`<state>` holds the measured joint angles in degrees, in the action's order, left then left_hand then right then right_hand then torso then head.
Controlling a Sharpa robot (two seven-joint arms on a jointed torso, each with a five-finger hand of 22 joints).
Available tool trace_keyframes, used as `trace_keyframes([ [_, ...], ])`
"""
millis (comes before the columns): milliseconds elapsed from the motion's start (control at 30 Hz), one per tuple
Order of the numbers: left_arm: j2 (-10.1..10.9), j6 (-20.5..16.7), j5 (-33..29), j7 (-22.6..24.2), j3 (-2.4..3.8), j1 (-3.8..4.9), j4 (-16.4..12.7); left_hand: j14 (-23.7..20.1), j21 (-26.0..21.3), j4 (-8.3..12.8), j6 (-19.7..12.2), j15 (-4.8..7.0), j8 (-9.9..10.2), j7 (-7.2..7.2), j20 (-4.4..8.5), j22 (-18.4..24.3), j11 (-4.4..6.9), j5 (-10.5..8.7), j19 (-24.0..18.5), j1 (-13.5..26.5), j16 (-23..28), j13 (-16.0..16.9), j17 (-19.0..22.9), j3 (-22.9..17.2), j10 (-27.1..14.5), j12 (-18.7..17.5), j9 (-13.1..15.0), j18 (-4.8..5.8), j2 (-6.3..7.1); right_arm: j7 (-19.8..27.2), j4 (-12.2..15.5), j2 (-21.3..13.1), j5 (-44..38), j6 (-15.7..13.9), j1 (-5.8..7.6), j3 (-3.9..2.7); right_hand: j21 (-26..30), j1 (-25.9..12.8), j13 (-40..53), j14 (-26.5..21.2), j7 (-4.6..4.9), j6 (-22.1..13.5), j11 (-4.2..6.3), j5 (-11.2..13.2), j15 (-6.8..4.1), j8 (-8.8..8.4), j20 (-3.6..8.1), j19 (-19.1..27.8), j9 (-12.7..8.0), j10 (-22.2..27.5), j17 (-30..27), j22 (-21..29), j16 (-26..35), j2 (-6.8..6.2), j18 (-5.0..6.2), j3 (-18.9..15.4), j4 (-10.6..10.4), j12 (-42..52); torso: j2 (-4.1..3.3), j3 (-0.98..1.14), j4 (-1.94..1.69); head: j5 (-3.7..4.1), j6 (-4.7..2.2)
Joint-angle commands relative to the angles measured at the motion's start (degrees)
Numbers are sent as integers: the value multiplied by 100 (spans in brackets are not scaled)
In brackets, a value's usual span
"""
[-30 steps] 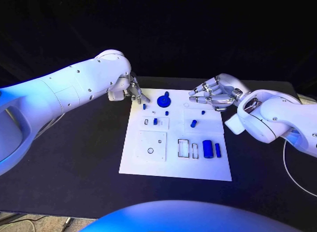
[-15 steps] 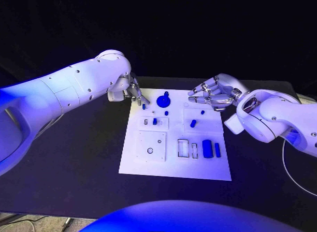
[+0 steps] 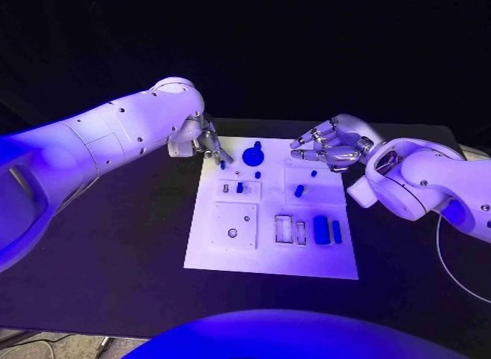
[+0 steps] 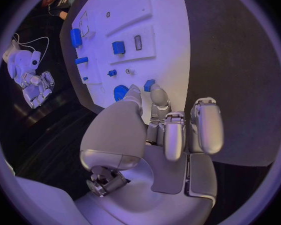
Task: Assemble the parts on the task board
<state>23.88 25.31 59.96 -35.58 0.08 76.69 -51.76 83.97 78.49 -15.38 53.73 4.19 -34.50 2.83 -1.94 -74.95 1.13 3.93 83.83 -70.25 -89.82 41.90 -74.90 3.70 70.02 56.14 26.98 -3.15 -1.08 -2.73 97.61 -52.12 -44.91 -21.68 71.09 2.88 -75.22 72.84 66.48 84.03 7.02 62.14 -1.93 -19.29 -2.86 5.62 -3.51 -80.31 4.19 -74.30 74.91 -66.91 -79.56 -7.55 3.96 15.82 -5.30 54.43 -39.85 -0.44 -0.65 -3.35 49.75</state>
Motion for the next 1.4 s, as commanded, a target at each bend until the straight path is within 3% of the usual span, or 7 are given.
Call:
trace_keyframes([
  [33, -26, 96, -38, -8, 0, -11, 6, 603, 14, 42, 25, 48, -28, 5, 39, -869, 7, 29, 292, -69, -18, -3, -1510, 8, 29, 32, 10, 55, 3, 55, 3, 10, -45, 91, -5, 0, 27, -49, -5, 354, -5, -48, -1, -16, 50, -19, -8, 13, -2, 34, 459, 5, 20, 26, 92, -33, -13, -13, -1, -1, 1, -1, 6],
  [267, -50, 28, -38, -46, -2, -33, 32, 603, 3, 56, 15, 49, -27, 6, 41, -865, 7, 30, 289, -101, -18, -21, -1510, 4, 22, 18, 19, 53, -18, 49, 3, 18, -45, 109, -5, 0, 27, -49, -5, 354, -5, -48, -1, -16, 50, -19, -8, 13, -2, 34, 459, 5, 20, 26, 92, -33, -13, -13, -2, -4, 1, 8, 8],
  [700, -60, -91, -47, -150, -4, -52, 76, 603, -23, 213, -45, 68, -19, -19, 58, -866, 30, 50, 283, -457, -18, -58, -1510, -244, 9, -21, 81, 48, -341, 52, 29, 20, -45, 126, -6, 0, 29, -51, -6, 355, -5, -49, -2, -20, 51, -20, -8, 13, -2, 35, 461, 7, 20, 31, 92, -37, -16, -12, -1, -1, 2, 11, 16],
  [967, -49, -399, -223, -55, -4, -53, 72, 603, -73, 643, -211, 101, 62, -36, 95, -853, 56, 100, 269, -1135, -18, -154, -1510, -1016, -77, -147, 101, 38, -607, 46, 31, 16, -45, 154, -6, 1, 29, -51, -6, 355, -5, -49, -2, -20, 51, -20, -8, 13, -2, 35, 461, 7, 20, 32, 92, -37, -16, -12, 4, 1, 2, 9, 24],
  [1100, -12, -571, -391, 39, -4, -53, 40, 603, -113, 805, -266, 40, 67, 38, 69, -846, 8, 197, 258, -1135, -18, -264, -1510, -1840, -111, -267, 149, 33, -392, 39, 24, 16, -45, 180, -6, 1, 29, -51, -6, 355, -5, -49, -2, -20, 51, -20, -8, 13, -2, 35, 461, 7, 20, 32, 92, -37, -16, -12, 7, 1, -2, 3, 25],
  [1200, 58, -670, -536, 90, -5, -53, -49, 603, -121, 854, -250, 8, 11, 70, 55, -860, -5, 223, 261, -724, -18, -314, -1510, -2804, -73, -298, 240, 28, -11, 32, 21, 16, -45, 206, -6, 2, 31, -53, -7, 355, -5, -49, -2, -21, 51, -20, -8, 13, -2, 36, 462, 9, 19, 32, 92, -40, -18, -13, 10, 2, -2, 8, 25],
  [1400, 321, -912, -755, 156, -13, -53, -473, 603, -112, 1035, -238, 34, -58, 45, 32, -883, -5, 285, 271, -323, -18, -301, -1510, -3627, -14, -269, 338, 37, 276, 24, 17, 9, -45, 242, -6, 6, 31, -54, -7, 355, -5, -49, -2, -21, 51, -20, -8, 14, -2, 36, 462, 9, 18, 33, 92, -41, -19, -13, 13, 5, -12, 10, 19],
])
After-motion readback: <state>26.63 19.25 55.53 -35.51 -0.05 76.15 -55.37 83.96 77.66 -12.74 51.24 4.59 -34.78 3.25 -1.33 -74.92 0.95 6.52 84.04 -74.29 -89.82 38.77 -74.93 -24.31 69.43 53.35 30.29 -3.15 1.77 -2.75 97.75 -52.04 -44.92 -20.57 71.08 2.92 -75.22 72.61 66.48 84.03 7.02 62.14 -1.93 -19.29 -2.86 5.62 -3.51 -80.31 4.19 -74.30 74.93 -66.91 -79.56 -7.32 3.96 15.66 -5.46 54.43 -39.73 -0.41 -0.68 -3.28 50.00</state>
